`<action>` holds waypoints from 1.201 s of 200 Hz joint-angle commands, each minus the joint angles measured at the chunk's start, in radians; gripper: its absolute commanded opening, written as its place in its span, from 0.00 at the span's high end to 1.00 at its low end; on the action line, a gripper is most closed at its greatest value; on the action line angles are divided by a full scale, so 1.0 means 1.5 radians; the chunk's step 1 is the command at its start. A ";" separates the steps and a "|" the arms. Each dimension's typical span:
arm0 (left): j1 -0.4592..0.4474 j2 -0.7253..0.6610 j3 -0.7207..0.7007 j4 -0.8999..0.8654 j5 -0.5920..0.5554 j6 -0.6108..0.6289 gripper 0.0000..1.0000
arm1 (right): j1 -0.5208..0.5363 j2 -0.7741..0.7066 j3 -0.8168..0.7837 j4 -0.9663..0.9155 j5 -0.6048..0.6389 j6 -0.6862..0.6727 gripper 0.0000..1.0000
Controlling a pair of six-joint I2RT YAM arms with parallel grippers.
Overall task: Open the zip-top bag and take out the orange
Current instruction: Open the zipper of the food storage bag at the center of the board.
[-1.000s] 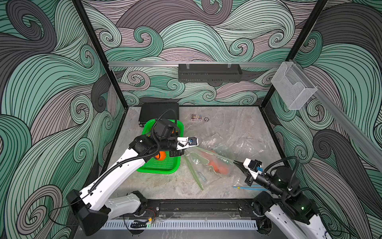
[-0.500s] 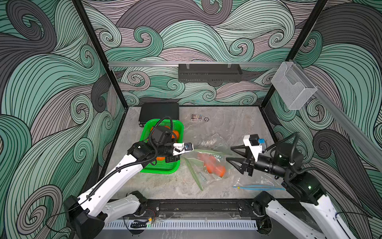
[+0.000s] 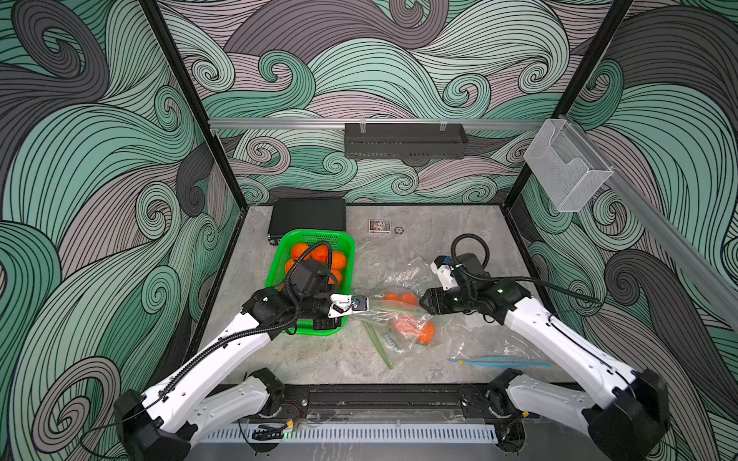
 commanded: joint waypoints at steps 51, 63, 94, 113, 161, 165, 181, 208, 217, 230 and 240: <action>-0.013 0.012 -0.017 -0.026 -0.017 0.030 1.00 | 0.002 0.109 -0.029 0.078 0.046 0.017 0.24; -0.015 0.014 -0.018 -0.026 -0.016 0.030 1.00 | 0.002 0.137 -0.027 0.086 0.025 0.013 0.24; -0.019 0.008 -0.026 -0.020 -0.016 0.030 1.00 | 0.002 0.189 -0.033 0.112 -0.007 0.003 0.24; -0.020 0.006 -0.030 -0.015 -0.016 0.030 1.00 | 0.003 0.199 -0.037 0.124 -0.017 -0.006 0.36; -0.024 0.011 -0.035 -0.003 -0.015 0.027 1.00 | -0.002 0.162 -0.038 0.137 -0.038 -0.024 0.96; -0.023 0.012 -0.035 -0.001 -0.014 0.026 1.00 | -0.004 0.153 -0.037 0.136 -0.036 -0.026 0.99; -0.029 0.012 -0.035 0.016 -0.014 0.023 1.00 | -0.016 0.105 -0.028 0.123 -0.014 -0.031 1.00; -0.050 0.031 -0.020 0.044 -0.022 0.025 1.00 | -0.060 0.004 -0.001 0.101 0.035 -0.050 1.00; -0.062 0.051 -0.010 0.052 -0.023 0.030 1.00 | -0.079 -0.023 0.014 0.090 0.050 -0.060 1.00; -0.085 0.088 0.007 0.068 -0.030 0.035 1.00 | -0.107 -0.052 0.034 0.077 0.076 -0.073 1.00; -0.100 0.122 0.017 0.086 -0.030 0.044 1.00 | -0.121 -0.068 0.044 0.072 0.099 -0.078 1.00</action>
